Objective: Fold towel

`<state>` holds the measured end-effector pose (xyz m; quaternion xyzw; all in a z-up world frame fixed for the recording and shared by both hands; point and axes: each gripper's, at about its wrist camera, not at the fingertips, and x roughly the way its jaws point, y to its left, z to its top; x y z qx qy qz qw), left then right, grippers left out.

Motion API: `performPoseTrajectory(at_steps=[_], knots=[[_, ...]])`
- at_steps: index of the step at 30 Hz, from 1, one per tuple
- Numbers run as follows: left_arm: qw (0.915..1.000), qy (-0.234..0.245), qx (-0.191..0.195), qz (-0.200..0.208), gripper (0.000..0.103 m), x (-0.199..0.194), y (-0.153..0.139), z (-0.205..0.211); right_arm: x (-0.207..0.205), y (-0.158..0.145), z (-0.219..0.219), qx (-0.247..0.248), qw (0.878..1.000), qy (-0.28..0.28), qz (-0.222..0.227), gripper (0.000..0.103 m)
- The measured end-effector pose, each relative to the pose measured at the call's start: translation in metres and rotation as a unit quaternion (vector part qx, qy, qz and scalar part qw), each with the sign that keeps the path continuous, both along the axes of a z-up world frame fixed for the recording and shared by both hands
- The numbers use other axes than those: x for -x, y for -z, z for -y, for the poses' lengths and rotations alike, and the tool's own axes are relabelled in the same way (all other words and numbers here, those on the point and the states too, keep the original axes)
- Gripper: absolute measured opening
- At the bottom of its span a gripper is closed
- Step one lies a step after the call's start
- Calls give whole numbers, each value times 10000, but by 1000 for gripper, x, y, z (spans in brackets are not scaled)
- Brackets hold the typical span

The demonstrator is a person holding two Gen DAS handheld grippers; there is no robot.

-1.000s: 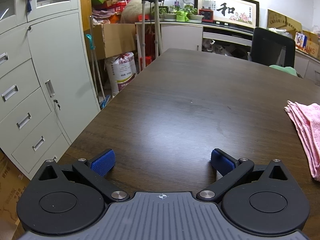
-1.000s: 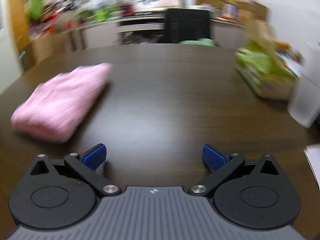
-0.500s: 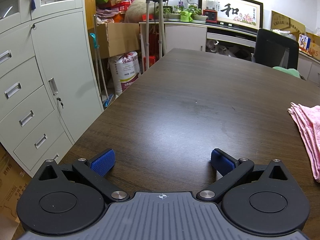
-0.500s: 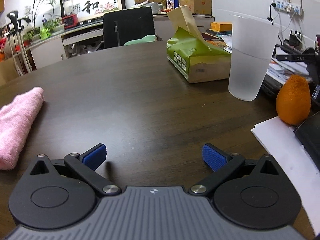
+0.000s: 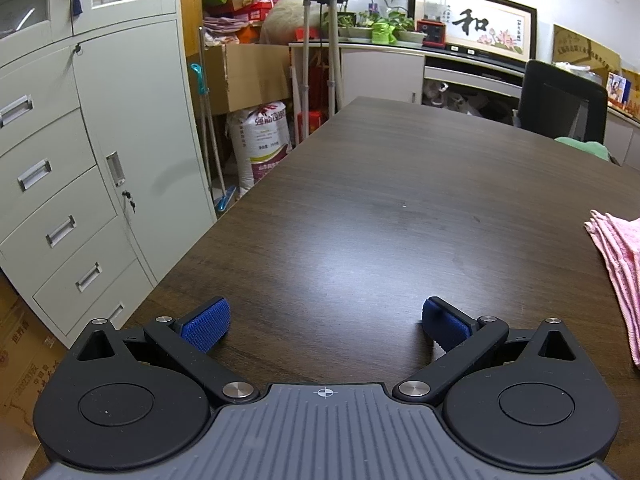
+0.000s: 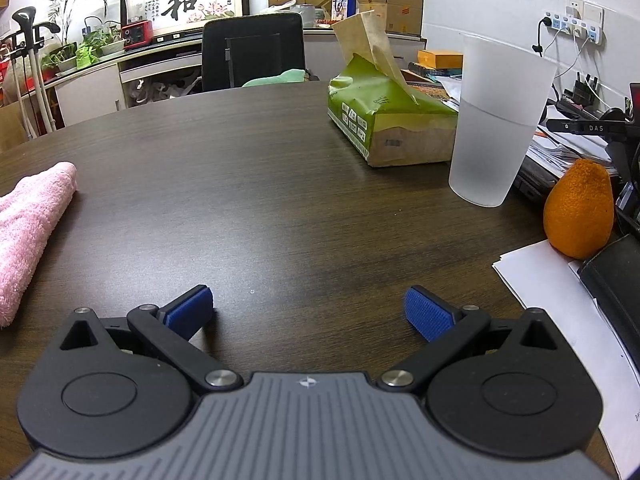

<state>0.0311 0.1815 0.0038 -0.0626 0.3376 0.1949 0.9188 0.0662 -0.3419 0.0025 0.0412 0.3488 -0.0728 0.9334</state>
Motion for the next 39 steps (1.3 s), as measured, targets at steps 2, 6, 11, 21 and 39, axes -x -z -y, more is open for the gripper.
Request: performPoseTrajectory(at_steps=[2, 6, 11, 21, 39], knots=[[10000, -10, 1, 1, 103, 0, 0, 1, 0, -1, 0, 2, 10000, 0, 1, 103], [10000, -44, 1, 3, 103, 2, 0, 1, -1, -1, 0, 7, 10000, 0, 1, 103], [9999, -145, 6, 6, 103, 6, 0, 0, -1, -1, 0, 16, 10000, 0, -1, 103], [9998, -187, 7, 8, 103, 12, 0, -3, -1, -1, 0, 20, 10000, -1, -2, 103], [9997, -248, -19, -5, 103, 10, 0, 4, -2, -1, 0, 20, 10000, -2, -1, 103]])
